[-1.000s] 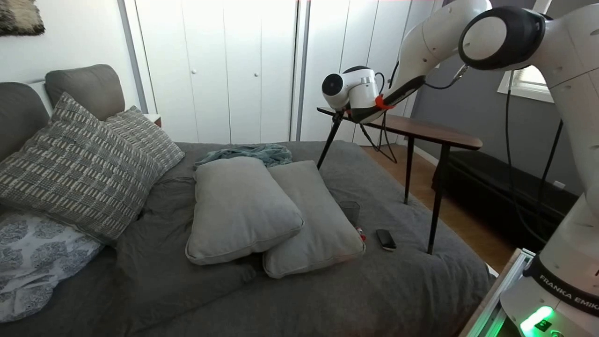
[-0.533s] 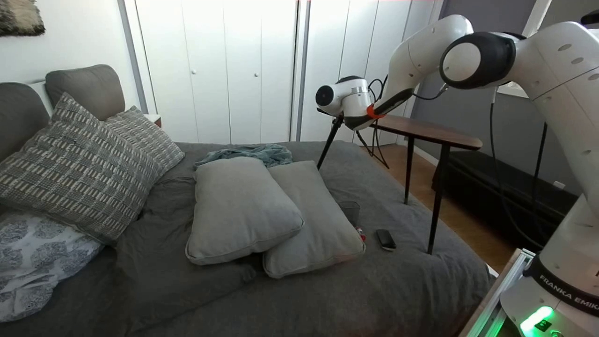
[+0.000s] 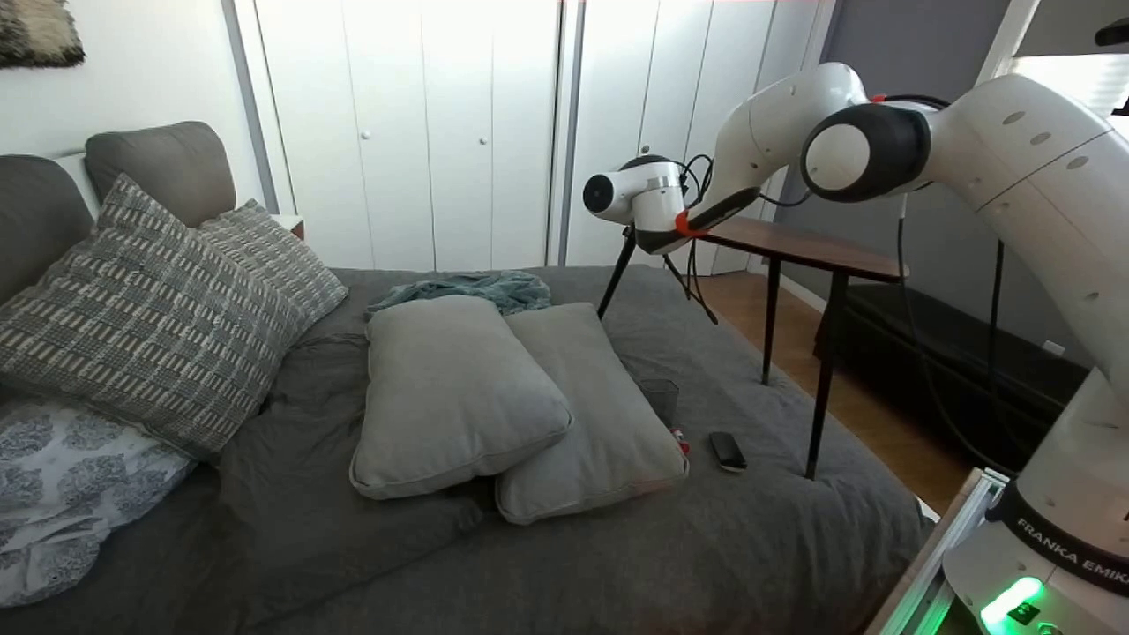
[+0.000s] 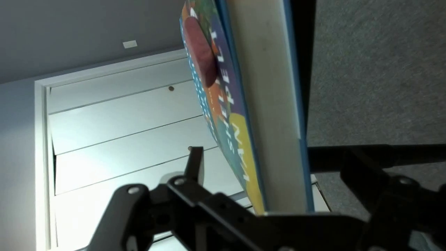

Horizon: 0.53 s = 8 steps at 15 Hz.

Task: Put the book on top of the pillow

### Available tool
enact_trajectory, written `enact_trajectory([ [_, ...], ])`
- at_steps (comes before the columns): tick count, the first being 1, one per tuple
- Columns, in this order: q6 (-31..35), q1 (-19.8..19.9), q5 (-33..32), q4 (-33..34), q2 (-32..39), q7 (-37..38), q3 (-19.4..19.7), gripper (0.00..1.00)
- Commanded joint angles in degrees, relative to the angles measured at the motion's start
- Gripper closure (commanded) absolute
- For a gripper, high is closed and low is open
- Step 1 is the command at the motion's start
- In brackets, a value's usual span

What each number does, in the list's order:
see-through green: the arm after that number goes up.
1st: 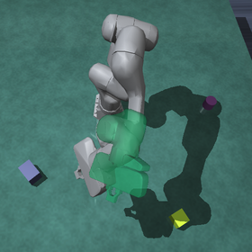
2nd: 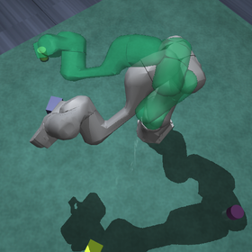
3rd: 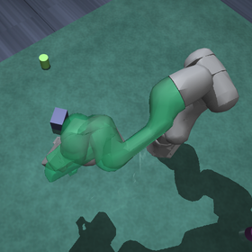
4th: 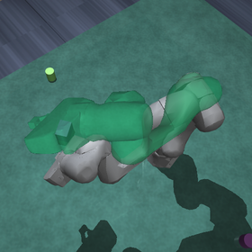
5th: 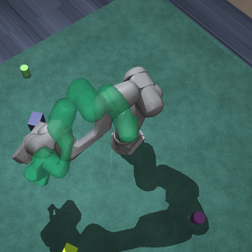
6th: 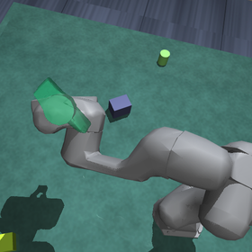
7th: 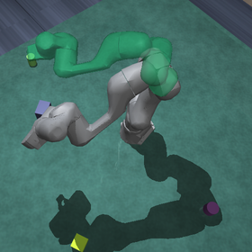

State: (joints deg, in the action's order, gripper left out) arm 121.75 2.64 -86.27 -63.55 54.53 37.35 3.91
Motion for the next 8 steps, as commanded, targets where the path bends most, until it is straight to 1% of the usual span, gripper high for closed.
enact_trajectory([
  [1, -2.59, -1.22, 1.81, 6.47, 3.98, -4.03, 1.63, 0.0],
  [3, -3.45, -1.26, 1.92, 8.23, 5.22, -5.6, 1.92, 0.0],
  [4, -3.67, -1.25, 1.96, 9.08, 5.8, -6.2, 2.02, 0.05],
  [5, -3.92, -1.3, 1.94, 9.75, 6.3, -6.71, 2.16, 0.26],
  [6, -4.03, -1.38, 1.93, 10.46, 6.83, -7.3, 2.27, 0.3],
  [7, -4.08, -1.5, 1.86, 10.96, 7.27, -7.72, 2.41, 0.31],
  [8, -4.11, -1.64, 1.82, 11.5, 7.69, -8.22, 2.54, 0.36],
])
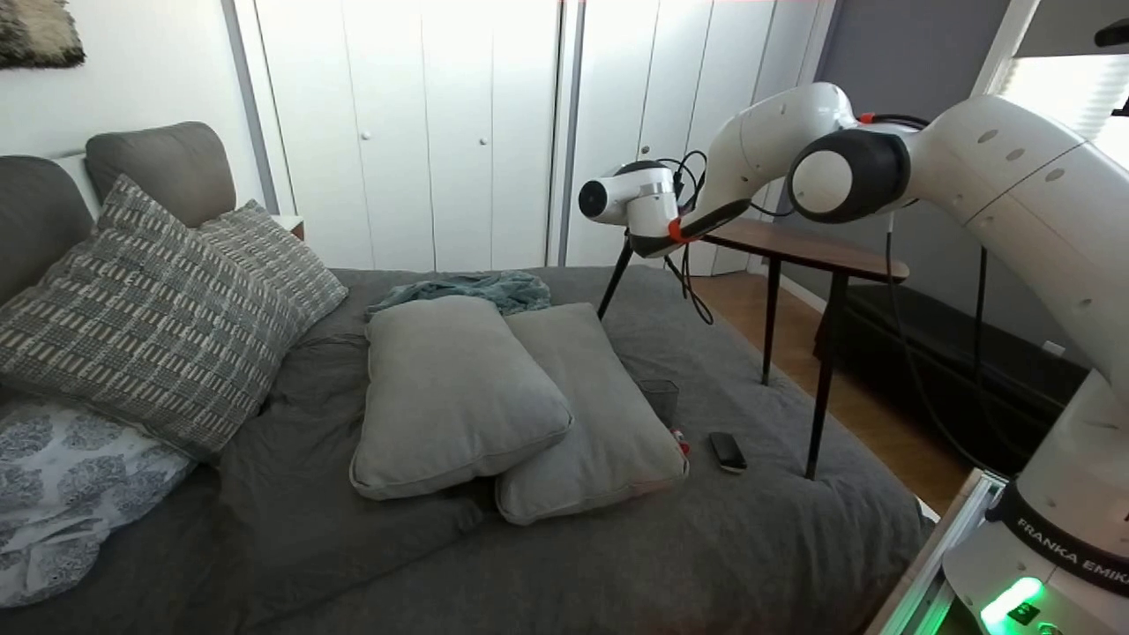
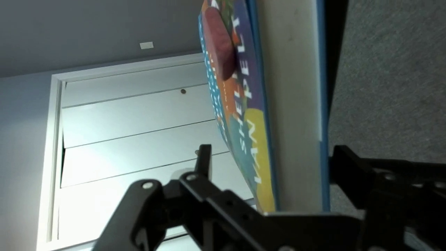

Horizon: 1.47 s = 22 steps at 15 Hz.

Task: Put the book on top of the pillow

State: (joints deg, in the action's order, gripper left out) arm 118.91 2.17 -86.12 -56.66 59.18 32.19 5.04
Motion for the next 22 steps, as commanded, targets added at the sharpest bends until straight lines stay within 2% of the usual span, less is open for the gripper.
enact_trajectory([
  [1, -1.3, -1.34, 1.6, 4.95, 3.36, -3.41, 1.55, 0.46],
  [7, -0.94, -5.02, -1.05, 3.15, 2.26, -2.79, 3.18, 0.86],
  [12, -1.15, -7.83, -1.36, 1.98, 1.54, -2.25, 4.0, 0.89],
  [18, -2.11, -7.48, -0.32, 1.93, 1.73, -2.62, 4.0, 0.89],
  [19, -2.35, -7.39, -0.08, 2.0, 1.77, -2.54, 3.92, 0.52],
  [20, -2.53, -7.34, 0.01, 2.0, 1.76, -2.53, 3.91, 0.38],
  [22, -3.22, -7.29, 0.04, 2.14, 1.83, -2.59, 3.93, 0.26],
])
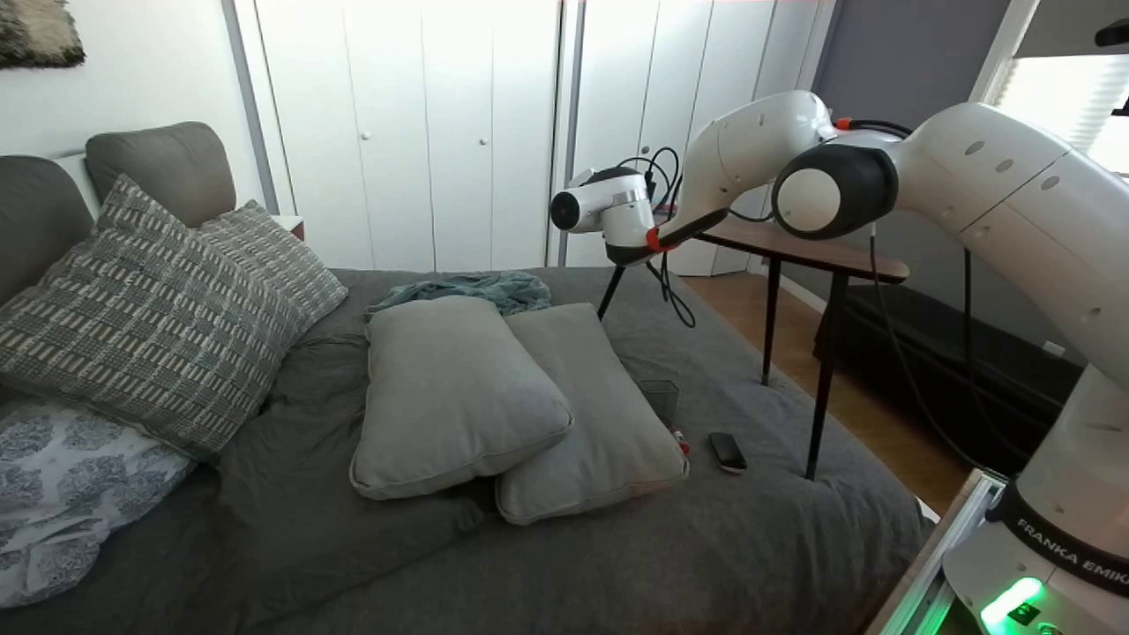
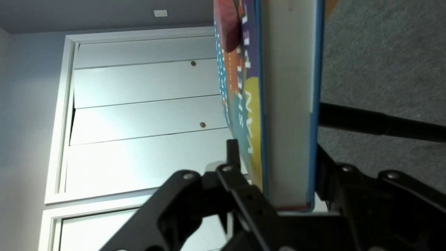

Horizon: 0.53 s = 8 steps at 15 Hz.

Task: Put the book on top of the pillow

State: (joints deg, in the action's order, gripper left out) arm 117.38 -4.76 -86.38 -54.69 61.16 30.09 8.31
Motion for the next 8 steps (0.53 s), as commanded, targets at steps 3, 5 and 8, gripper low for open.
enact_trajectory([
  [3, -3.31, -0.21, 0.58, 0.24, -0.14, -0.69, 0.63, 0.05],
  [5, -4.38, -0.02, 0.84, -0.01, -0.09, -1.24, 0.52, 0.0],
  [8, -6.92, -0.17, 0.72, -0.96, -0.09, -0.85, 0.76, 0.0],
])
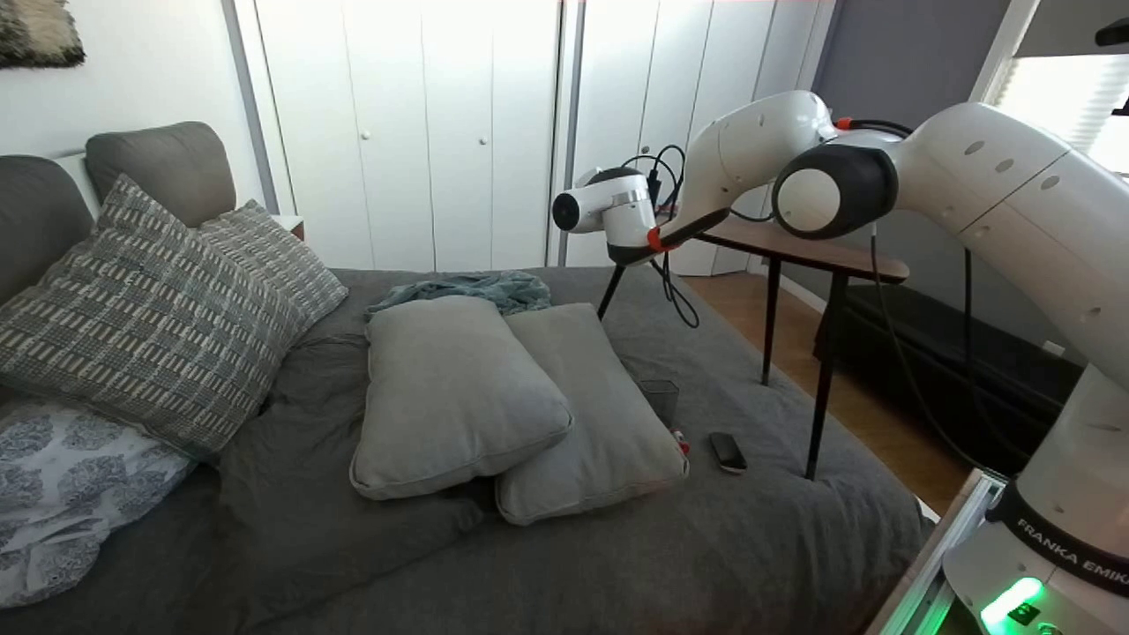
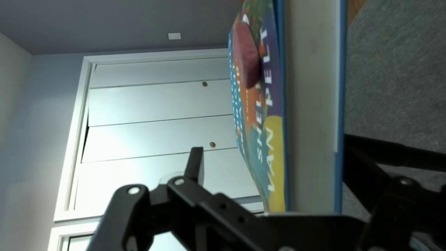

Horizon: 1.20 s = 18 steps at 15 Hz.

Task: Put the book on top of the pillow

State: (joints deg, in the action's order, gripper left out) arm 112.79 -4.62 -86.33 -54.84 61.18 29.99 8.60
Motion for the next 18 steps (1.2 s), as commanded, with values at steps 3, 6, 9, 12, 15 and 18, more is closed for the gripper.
enact_trajectory([
  [3, -4.61, -0.48, 0.25, -2.5, -0.21, -0.03, 0.59, 0.0],
  [6, -6.09, -0.63, -0.82, -3.44, -0.2, 1.1, 1.07, 0.25],
  [9, -6.58, -0.43, -1.67, -2.82, 0.26, 1.24, 1.72, 0.41],
  [12, -6.37, -0.17, -1.77, -2.64, 0.3, 0.96, 2.2, 0.62],
  [15, -5.97, -0.59, -2.12, -3.1, 0.12, 1.43, 2.19, 0.8],
  [18, -5.75, -1.11, -3.17, -3.69, -0.44, 2.85, 2.32, 0.82],
])
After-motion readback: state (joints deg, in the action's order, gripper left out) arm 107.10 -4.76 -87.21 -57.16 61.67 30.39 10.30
